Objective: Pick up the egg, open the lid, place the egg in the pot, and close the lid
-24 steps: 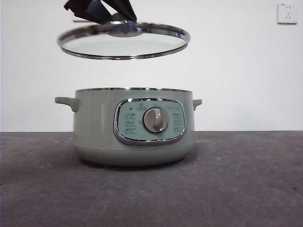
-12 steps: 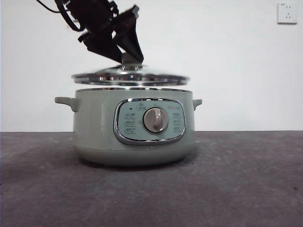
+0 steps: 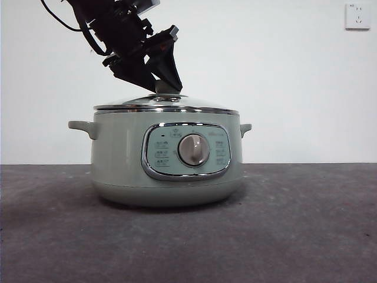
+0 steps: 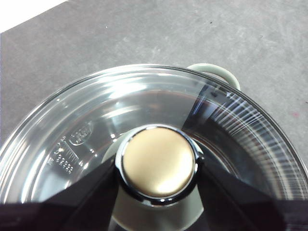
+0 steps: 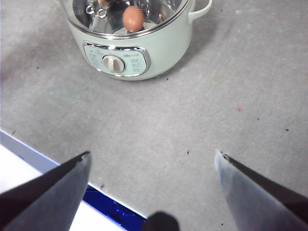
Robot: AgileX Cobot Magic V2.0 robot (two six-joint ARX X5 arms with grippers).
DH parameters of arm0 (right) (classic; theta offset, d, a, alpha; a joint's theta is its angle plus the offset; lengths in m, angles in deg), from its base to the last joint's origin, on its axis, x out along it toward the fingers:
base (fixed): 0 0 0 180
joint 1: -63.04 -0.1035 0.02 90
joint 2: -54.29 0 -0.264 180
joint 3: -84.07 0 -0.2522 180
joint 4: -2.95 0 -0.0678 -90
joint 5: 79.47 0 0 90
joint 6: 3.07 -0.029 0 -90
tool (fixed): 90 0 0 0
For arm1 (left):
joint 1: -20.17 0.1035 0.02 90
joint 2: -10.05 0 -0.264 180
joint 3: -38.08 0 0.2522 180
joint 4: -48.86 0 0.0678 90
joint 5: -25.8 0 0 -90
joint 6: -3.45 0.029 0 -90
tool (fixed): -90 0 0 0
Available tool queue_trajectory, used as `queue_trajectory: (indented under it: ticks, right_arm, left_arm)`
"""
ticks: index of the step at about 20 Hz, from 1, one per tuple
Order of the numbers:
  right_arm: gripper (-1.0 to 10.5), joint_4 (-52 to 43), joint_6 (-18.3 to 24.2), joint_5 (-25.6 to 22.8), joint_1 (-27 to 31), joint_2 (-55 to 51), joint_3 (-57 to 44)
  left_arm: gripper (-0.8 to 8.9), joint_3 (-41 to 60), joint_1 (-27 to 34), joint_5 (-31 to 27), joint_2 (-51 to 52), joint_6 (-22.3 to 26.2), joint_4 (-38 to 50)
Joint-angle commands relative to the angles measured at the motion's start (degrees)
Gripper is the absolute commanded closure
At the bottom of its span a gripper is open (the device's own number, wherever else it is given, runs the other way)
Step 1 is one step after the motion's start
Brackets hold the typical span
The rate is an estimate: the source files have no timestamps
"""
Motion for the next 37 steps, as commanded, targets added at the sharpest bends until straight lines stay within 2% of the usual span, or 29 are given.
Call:
queue_trajectory:
  ticks: [1, 14, 17, 18, 20, 21, 29, 37]
  right_arm:
    - [5.1, -0.44, -0.48, -0.26, -0.15, -0.09, -0.48]
    - [5.1, -0.44, -0.44, -0.46, -0.15, -0.09, -0.48]
    - [5.1, -0.44, -0.44, -0.46, -0.15, -0.09, -0.48]
    - [5.1, -0.46, -0.44, -0.46, -0.15, -0.09, -0.48]
    - [5.1, -0.46, -0.44, -0.46, -0.15, -0.09, -0.48]
    - [5.1, -0.44, -0.44, -0.46, -0.15, -0.09, -0.48]
    - [5.1, -0.46, -0.44, -0.46, -0.15, -0.09, -0.48]
    - [5.1, -3.13, -0.31, -0.44, -0.15, -0.02, -0.48]
  left_arm:
    - [8.21, -0.42, -0.31, 0.48, -0.96, 0.61, 1.9]
    - [8.21, -0.42, -1.29, 1.95, -2.23, -0.9, -1.25]
    - [7.93, -0.42, -1.29, 1.95, -2.23, -0.94, -2.16]
    - [7.2, -0.42, -1.29, 1.95, -2.23, -0.94, -2.32]
    - [4.71, -0.42, -1.22, 1.97, -2.21, -0.94, -2.36]
    - [4.25, -0.44, -1.22, 1.97, -2.21, -0.92, -2.36]
    - [4.28, -2.51, -0.11, 1.97, 0.39, -1.09, -4.92]
    - [4.28, -10.64, 1.03, 2.01, 10.49, -1.09, -24.22]
